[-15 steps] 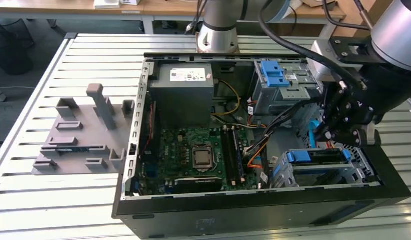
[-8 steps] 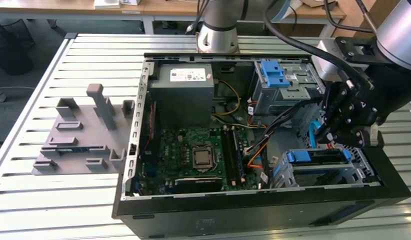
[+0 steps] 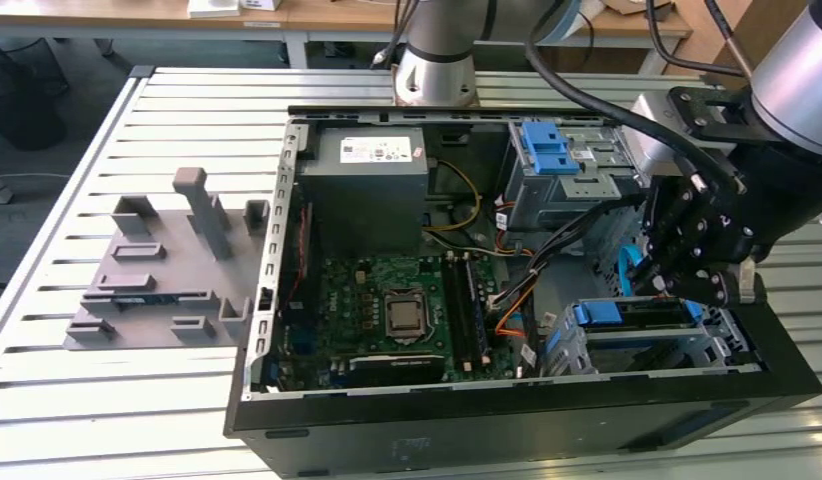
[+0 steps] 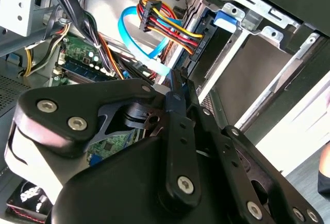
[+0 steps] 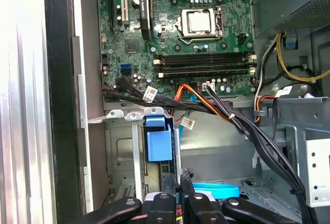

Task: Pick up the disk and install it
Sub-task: 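Insert the second disk wire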

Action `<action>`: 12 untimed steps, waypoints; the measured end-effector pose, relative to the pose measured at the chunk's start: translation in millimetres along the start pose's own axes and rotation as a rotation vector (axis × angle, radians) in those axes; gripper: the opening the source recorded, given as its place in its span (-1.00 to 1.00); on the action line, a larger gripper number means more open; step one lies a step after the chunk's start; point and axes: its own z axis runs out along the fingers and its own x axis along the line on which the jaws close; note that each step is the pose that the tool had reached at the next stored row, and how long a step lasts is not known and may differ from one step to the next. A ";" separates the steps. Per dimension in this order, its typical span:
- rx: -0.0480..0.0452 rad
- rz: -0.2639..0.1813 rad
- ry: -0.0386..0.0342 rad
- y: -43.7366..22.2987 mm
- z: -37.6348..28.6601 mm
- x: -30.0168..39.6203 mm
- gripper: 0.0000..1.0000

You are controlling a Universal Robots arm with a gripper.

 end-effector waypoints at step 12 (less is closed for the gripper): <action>0.0005 0.009 -0.0003 -0.6 6.9 2.5 -0.68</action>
